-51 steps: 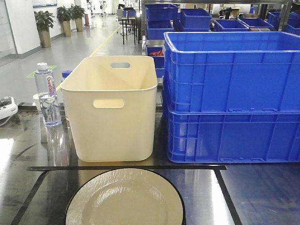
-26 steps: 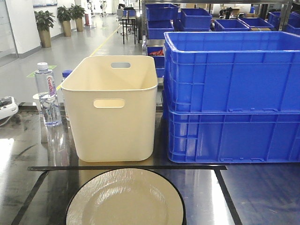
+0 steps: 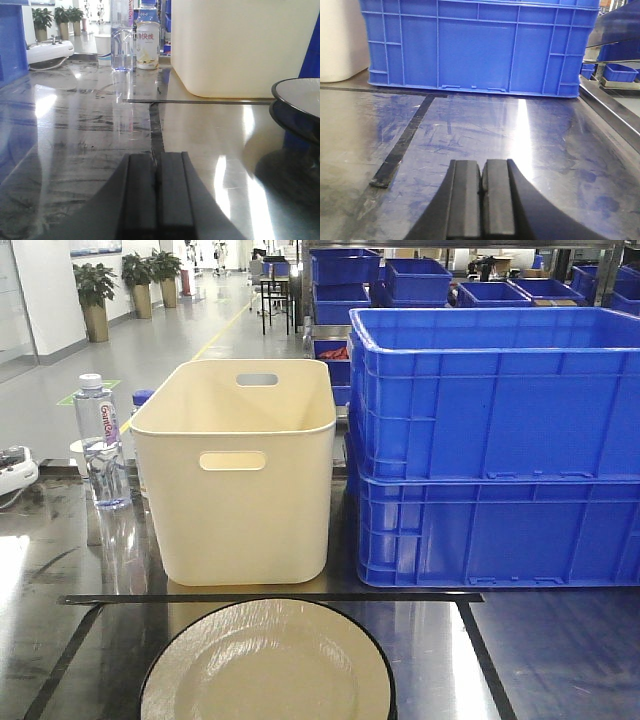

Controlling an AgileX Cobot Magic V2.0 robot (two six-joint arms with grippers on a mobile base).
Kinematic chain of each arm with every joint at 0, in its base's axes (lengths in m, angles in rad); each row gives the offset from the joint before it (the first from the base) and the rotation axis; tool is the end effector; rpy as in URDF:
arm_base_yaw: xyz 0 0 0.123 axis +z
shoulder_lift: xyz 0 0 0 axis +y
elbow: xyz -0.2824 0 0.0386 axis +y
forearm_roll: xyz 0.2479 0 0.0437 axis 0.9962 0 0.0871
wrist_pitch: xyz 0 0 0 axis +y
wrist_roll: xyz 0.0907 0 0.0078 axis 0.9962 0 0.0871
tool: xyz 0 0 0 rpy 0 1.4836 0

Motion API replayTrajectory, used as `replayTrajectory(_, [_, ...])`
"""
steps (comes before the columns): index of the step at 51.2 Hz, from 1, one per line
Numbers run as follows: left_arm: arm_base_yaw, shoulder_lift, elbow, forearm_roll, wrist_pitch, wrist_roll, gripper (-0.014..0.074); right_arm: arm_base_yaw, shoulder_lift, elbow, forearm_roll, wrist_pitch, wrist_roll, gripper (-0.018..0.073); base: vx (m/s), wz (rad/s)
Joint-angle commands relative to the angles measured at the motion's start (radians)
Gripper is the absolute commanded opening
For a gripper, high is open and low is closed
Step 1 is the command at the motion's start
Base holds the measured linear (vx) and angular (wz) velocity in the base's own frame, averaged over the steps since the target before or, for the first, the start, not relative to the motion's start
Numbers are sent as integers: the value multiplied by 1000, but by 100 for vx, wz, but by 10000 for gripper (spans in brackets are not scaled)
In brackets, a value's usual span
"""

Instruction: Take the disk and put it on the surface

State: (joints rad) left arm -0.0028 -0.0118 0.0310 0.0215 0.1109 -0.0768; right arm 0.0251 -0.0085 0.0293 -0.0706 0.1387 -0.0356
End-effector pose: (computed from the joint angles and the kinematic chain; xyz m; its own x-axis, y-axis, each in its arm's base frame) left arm 0.0568 0.0001 0.1932 -0.0428 -0.0553 -0.9976 -0.0020 0.9985 -0.0553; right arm 0.0568 0.0005 0.1911 -0.0699 -0.1071 -0.9918 -0.0229 0.9941 -0.1058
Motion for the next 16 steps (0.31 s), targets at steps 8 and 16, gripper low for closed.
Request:
replayTrajectory(8, [-8, 10, -28, 2, -83, -9, -8, 1, -5, 8, -11, -90, 1, -8, 0, 0])
replayTrajectory(16, [-8, 10, -28, 2, -83, -9, -8, 1, -5, 8, -11, -90, 1, -8, 0, 0])
